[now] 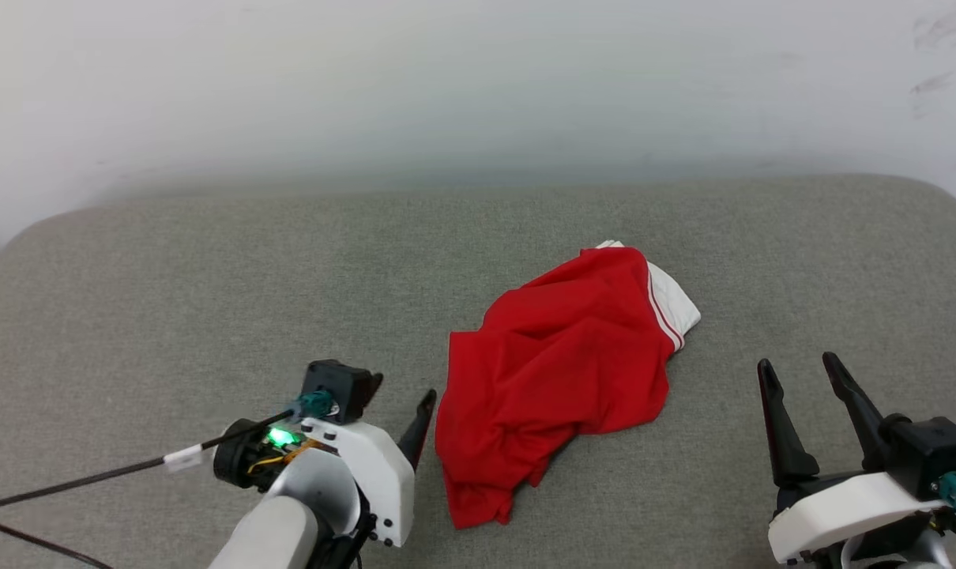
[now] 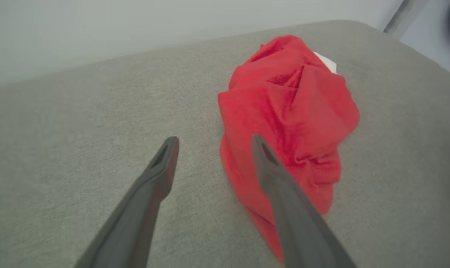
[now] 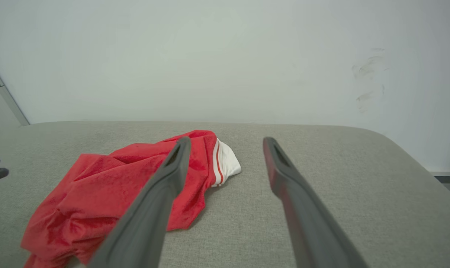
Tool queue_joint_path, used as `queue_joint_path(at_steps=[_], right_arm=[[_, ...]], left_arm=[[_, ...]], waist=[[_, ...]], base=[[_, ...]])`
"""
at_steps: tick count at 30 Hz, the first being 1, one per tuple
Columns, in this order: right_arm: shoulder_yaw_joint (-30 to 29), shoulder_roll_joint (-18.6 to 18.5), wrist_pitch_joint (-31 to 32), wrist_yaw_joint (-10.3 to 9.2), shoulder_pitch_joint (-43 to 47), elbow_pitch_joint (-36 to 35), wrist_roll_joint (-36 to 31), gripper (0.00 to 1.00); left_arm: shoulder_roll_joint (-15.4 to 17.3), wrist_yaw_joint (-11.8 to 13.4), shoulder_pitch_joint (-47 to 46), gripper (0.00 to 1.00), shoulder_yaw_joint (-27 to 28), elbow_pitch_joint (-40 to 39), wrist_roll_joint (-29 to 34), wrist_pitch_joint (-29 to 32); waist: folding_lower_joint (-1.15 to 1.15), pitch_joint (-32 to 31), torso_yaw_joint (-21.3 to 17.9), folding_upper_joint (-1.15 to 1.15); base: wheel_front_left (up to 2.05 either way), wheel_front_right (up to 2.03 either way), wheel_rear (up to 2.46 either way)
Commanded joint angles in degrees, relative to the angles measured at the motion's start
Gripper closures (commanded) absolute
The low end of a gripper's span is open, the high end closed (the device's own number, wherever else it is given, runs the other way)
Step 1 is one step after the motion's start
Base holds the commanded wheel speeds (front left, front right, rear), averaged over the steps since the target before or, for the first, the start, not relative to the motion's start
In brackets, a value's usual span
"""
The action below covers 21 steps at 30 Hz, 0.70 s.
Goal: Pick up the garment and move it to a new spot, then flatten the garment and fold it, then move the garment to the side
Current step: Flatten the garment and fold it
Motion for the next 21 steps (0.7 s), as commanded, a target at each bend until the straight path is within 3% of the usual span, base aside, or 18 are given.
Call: queue_joint_path(at_steps=[1,7,16,18,19,21], right_arm=[[0.1,0.0,-0.1,-0.04,-0.8,0.0,0.1,0.00],[0.4,0.0,-0.5,-0.04,-2.3,0.3,0.3,0.00],[1.6,0.0,-1.6,-0.03,-4.5,1.9,1.0,0.00],[1.9,0.0,-1.8,-0.04,-4.7,2.4,1.1,0.00],[2.0,0.0,-1.9,-0.04,-4.8,2.7,1.1,0.00],[2.1,0.0,-2.0,-0.04,-5.0,3.2,1.1,0.00]], left_arm=[[-0.1,-0.5,-0.8,0.00,-0.2,0.7,-0.5,1.0],[-1.3,-4.7,-4.6,0.00,-4.5,7.0,-3.4,10.0],[0.6,-6.4,-7.6,0.00,-10.5,15.9,-5.5,22.9],[1.0,-6.5,-7.3,0.58,-12.4,17.3,-6.0,25.2],[0.8,-6.6,-7.0,1.00,-13.1,17.7,-6.8,26.3],[1.1,-6.7,-6.5,1.00,-14.2,18.0,-7.7,27.5]], waist=[[0.00,0.9,-0.6,0.00],[0.00,4.5,-1.8,0.00],[0.00,8.4,-3.3,0.00],[0.00,8.5,-3.5,0.00],[0.00,8.5,-3.6,0.00],[0.00,8.3,-3.6,0.00]], base=[[0.00,0.00,0.00],[0.00,0.00,0.00],[0.00,0.00,0.00],[0.00,0.00,0.00],[0.00,0.00,0.00],[0.00,0.00,0.00]])
